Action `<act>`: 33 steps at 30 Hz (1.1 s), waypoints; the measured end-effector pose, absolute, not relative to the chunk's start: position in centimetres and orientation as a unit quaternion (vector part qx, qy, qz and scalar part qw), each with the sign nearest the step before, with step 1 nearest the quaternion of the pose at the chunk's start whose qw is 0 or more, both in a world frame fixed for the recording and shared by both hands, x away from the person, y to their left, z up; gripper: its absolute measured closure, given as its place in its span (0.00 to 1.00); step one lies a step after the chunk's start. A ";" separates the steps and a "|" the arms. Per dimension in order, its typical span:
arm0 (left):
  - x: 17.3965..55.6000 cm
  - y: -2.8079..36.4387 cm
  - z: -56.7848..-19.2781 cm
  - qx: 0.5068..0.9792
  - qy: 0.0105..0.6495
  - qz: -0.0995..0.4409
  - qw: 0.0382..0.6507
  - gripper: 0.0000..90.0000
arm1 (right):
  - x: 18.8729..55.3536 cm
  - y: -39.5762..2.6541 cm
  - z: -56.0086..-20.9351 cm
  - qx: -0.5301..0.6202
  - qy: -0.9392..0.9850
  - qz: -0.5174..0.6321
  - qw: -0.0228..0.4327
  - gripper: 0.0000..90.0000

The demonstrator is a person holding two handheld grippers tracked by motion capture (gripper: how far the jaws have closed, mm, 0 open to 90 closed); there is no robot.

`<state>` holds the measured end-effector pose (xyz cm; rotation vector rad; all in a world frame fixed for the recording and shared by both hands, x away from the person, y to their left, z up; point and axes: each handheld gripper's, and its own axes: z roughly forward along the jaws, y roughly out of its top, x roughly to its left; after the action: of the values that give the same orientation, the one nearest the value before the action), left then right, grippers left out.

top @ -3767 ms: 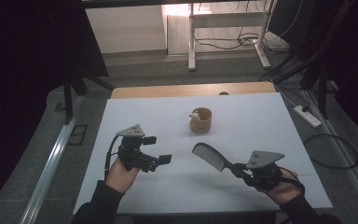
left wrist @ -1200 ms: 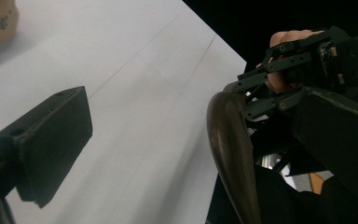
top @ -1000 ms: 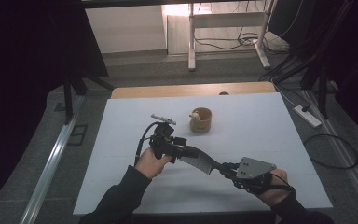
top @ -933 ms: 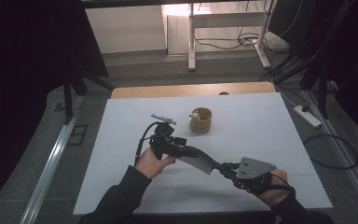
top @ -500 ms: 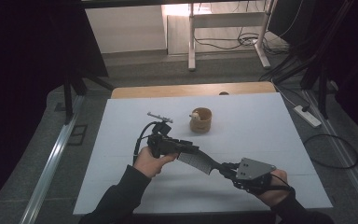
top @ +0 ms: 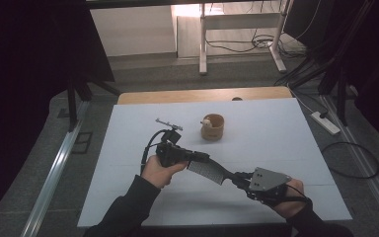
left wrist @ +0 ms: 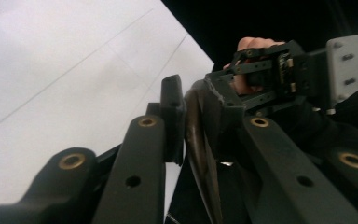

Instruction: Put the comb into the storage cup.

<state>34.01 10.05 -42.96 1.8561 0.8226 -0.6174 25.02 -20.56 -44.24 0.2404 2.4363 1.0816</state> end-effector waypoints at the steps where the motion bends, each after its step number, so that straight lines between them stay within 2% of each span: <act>1: 34.0 10.1 -43.0 0.761 0.337 -0.260 0.489 0.89 | 25.0 -20.6 -44.3 0.086 0.886 0.392 0.233 0.81; 9: 34.1 10.2 -43.3 0.747 0.345 -0.285 0.492 0.92 | 24.9 -20.4 -44.4 0.078 0.886 0.385 0.246 0.81; 18: 34.1 10.2 -43.3 0.745 0.343 -0.285 0.497 0.93 | 24.9 -20.4 -44.6 0.078 0.885 0.390 0.244 0.79; 33: 34.2 10.8 -43.0 0.750 0.342 -0.262 0.502 0.93 | 25.6 -20.4 -44.9 0.132 0.886 0.388 0.215 0.47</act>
<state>34.17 10.83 -43.01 1.8110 0.8268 -0.6342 25.60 -20.45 -44.88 0.3653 2.4581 1.0771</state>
